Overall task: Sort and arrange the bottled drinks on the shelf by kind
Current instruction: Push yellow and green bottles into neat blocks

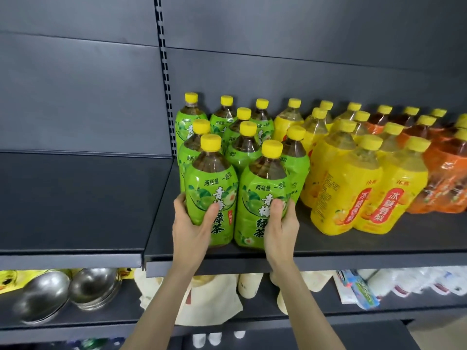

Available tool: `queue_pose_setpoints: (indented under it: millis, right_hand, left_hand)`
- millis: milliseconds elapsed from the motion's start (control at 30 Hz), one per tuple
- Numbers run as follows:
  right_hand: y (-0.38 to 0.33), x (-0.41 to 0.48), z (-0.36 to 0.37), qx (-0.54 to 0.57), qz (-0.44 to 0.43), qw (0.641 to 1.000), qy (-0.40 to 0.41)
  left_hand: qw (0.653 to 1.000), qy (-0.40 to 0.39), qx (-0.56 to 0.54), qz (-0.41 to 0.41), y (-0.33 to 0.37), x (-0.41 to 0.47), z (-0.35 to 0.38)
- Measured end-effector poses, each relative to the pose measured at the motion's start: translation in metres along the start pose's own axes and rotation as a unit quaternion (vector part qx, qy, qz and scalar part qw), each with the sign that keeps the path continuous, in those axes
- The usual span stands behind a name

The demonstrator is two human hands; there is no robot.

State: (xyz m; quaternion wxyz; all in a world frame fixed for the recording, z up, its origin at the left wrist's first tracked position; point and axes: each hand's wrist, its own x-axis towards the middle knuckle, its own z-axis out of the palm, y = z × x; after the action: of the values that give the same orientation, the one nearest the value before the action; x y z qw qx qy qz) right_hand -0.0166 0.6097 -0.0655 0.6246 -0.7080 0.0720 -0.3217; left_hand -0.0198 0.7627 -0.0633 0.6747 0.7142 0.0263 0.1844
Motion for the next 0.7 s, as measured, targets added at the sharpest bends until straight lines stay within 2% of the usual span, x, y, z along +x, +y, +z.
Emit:
queue_pose_setpoints:
  millis: [233, 300, 533, 700]
  right_hand:
    - [0.008, 0.017, 0.013, -0.019, 0.032, 0.999, -0.037]
    - [0.01, 0.018, 0.013, -0.022, 0.019, 0.999, -0.04]
    - [0.015, 0.018, 0.015, -0.089, -0.019, 0.996, 0.026]
    - [0.013, 0.015, 0.013, -0.073, -0.01, 0.997, -0.006]
  left_hand:
    - [1.0, 0.0, 0.002, -0.015, -0.003, 0.021, 0.007]
    - [1.0, 0.005, 0.017, -0.015, -0.004, 0.027, 0.008]
    - [0.999, -0.013, 0.041, -0.013, -0.008, 0.032, 0.005]
    - [0.999, -0.024, -0.012, -0.03, -0.009, 0.029, 0.004]
